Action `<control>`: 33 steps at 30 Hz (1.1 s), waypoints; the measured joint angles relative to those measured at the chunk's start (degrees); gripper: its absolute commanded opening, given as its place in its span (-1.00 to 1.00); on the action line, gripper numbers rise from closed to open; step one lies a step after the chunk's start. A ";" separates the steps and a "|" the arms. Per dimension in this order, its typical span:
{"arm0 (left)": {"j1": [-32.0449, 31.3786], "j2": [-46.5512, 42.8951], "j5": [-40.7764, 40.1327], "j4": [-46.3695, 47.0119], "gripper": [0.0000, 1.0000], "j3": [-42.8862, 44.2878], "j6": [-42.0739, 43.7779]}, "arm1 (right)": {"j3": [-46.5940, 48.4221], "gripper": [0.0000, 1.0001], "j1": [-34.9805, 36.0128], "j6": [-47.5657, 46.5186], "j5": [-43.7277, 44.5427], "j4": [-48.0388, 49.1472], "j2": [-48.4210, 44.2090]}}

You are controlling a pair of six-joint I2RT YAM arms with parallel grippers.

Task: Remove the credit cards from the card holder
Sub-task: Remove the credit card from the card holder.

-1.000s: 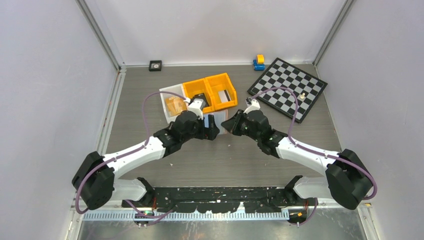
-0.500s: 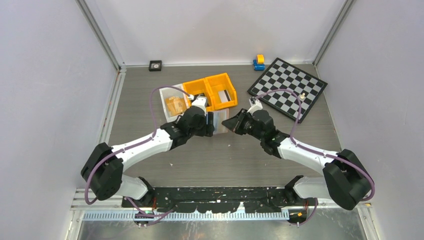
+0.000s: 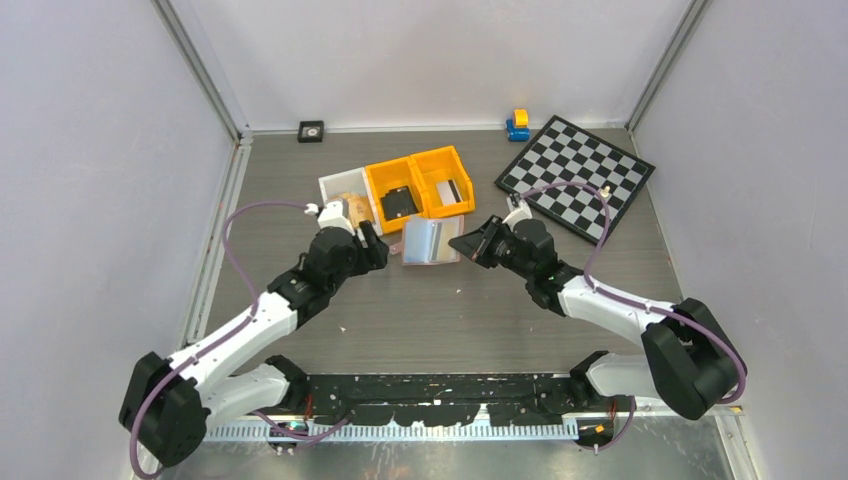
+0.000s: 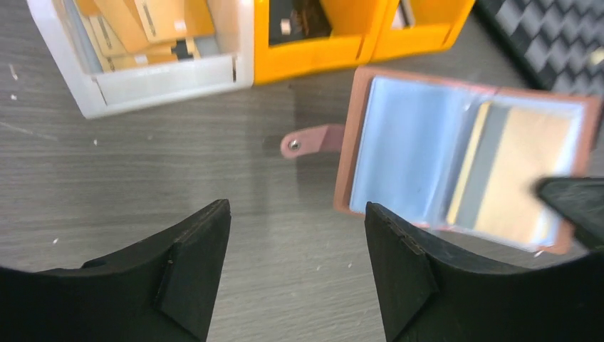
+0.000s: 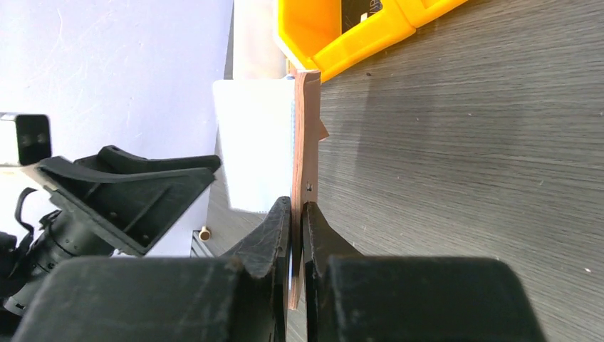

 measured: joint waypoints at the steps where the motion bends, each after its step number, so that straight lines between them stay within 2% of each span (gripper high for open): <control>1: 0.50 -1.81 0.20 1.55 0.62 -0.96 -0.33 | -0.15 -0.99 -0.09 0.00 0.17 -0.24 -0.31; 4: 1.55 -4.39 3.89 8.98 0.89 -4.15 -0.57 | -0.17 -0.99 -0.28 -0.02 0.28 -0.26 -0.59; 7: 1.62 -3.96 11.37 15.85 0.99 -6.88 0.04 | -0.17 -0.99 -0.39 -0.13 -0.07 -0.17 -0.59; 13: 1.42 -1.25 18.97 21.03 0.99 -7.13 0.28 | -0.59 -0.99 -0.39 -0.22 -2.08 2.21 -0.59; 15: 1.05 0.02 20.13 21.42 0.92 -6.80 0.46 | -1.11 -0.99 -0.39 -0.20 -2.62 3.54 -0.59; 18: 0.04 1.40 19.39 20.46 0.99 -5.60 1.33 | -1.70 -0.99 -0.52 -0.15 -3.26 4.66 -0.59; 22: -0.31 3.45 15.76 17.53 0.99 -3.04 0.59 | -3.15 -0.99 -1.16 0.24 -4.17 6.95 -1.09; 29: 6.78 9.49 23.47 19.61 0.99 -3.10 -5.68 | -5.44 -0.99 -3.48 2.34 -5.46 9.99 -3.08; 33: 8.22 8.98 29.18 26.71 0.99 -6.34 -8.96 | -5.77 -0.99 -4.44 3.80 -6.62 12.66 -3.06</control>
